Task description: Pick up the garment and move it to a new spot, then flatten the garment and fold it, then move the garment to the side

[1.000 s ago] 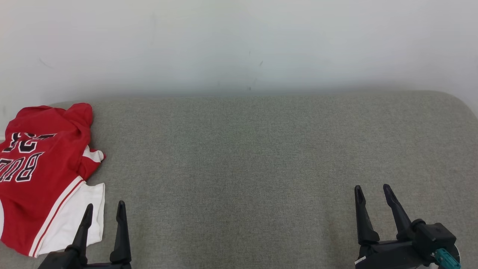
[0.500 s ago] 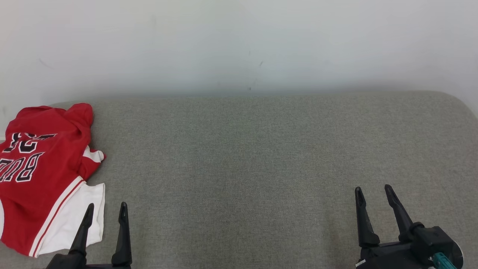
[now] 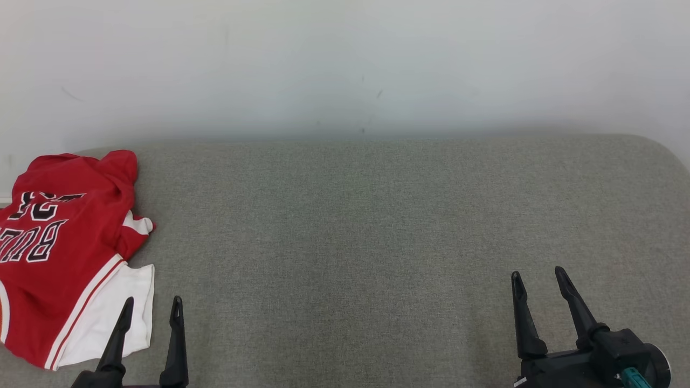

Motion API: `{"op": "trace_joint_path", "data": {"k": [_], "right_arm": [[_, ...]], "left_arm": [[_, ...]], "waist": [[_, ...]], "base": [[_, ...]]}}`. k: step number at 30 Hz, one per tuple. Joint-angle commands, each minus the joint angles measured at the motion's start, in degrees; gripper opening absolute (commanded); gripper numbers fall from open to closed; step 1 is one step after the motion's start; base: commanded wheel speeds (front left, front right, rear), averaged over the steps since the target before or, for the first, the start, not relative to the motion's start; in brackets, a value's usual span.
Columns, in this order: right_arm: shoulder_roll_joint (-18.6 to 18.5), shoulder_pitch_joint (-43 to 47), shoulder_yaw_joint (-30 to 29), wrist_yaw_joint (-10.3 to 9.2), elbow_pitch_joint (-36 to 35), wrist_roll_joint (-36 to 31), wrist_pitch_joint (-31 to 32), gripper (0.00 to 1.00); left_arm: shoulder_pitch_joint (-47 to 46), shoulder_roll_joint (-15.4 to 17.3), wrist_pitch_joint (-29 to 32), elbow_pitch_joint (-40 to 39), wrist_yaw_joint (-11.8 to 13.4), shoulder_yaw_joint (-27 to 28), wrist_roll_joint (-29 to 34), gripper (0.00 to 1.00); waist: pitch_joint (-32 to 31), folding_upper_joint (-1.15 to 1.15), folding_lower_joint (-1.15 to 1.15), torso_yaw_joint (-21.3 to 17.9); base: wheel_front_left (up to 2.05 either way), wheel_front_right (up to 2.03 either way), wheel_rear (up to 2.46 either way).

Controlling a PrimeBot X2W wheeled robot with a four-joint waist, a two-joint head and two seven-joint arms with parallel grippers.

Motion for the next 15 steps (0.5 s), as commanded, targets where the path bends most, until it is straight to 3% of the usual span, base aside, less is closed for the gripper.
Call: {"op": "trace_joint_path", "data": {"k": [1,15], "right_arm": [[-0.1,0.6,-0.2,-0.14,0.1,0.2,-0.1,1.0],[-0.1,0.9,-0.6,-0.14,0.7,2.4,-0.1,1.0]], "left_arm": [[0.6,-0.1,-0.2,0.2,-0.4,0.1,-0.8,1.0],[0.6,0.1,-0.2,1.2,0.0,0.7,-2.1,1.0]], "waist": [[0.0,0.0,0.0,0.1],[-0.2,0.0,0.0,0.6]], "base": [[0.0,0.0,0.0],[0.0,0.0,0.0]]}}
